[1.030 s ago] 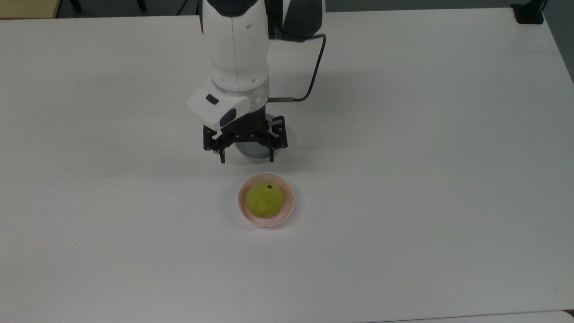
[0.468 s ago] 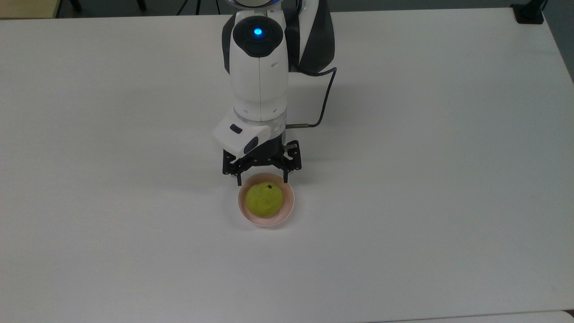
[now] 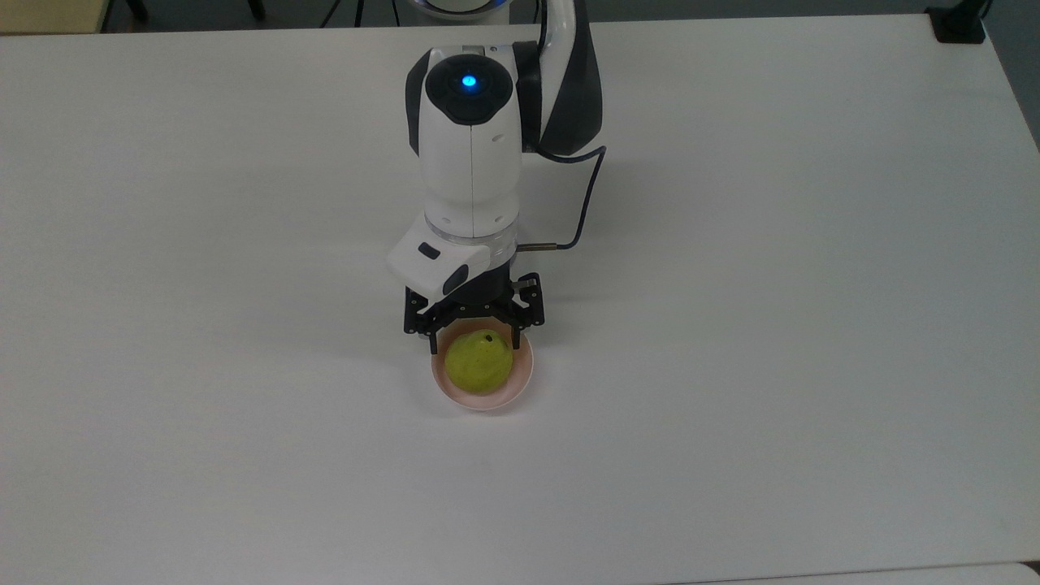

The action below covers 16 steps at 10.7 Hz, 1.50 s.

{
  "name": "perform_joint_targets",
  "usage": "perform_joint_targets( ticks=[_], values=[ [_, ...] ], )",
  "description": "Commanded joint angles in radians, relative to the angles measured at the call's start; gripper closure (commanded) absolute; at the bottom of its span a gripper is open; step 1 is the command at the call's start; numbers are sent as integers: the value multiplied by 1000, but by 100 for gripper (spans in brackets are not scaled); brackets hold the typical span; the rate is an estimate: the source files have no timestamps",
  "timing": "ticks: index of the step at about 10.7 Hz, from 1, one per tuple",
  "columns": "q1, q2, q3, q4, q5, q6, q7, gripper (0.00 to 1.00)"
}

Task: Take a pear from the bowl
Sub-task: 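Lower around the green pear and close the gripper on it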

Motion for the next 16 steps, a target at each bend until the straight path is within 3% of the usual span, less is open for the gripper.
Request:
perform_joint_targets(
  ticks=[1, 3, 5, 6, 8, 10, 16],
  values=[
    [7, 28, -9, 22, 3, 26, -7, 0],
    [9, 37, -9, 25, 1, 29, -7, 9],
    [10, 37, -9, 25, 0, 55, -7, 27],
    [10, 36, -9, 25, 1, 55, -7, 42],
    [12, 33, -9, 25, 1, 55, -7, 44],
    [13, 23, -9, 25, 3, 52, -7, 54],
    [4, -96, -11, 24, 8, -106, 25, 56]
  ],
)
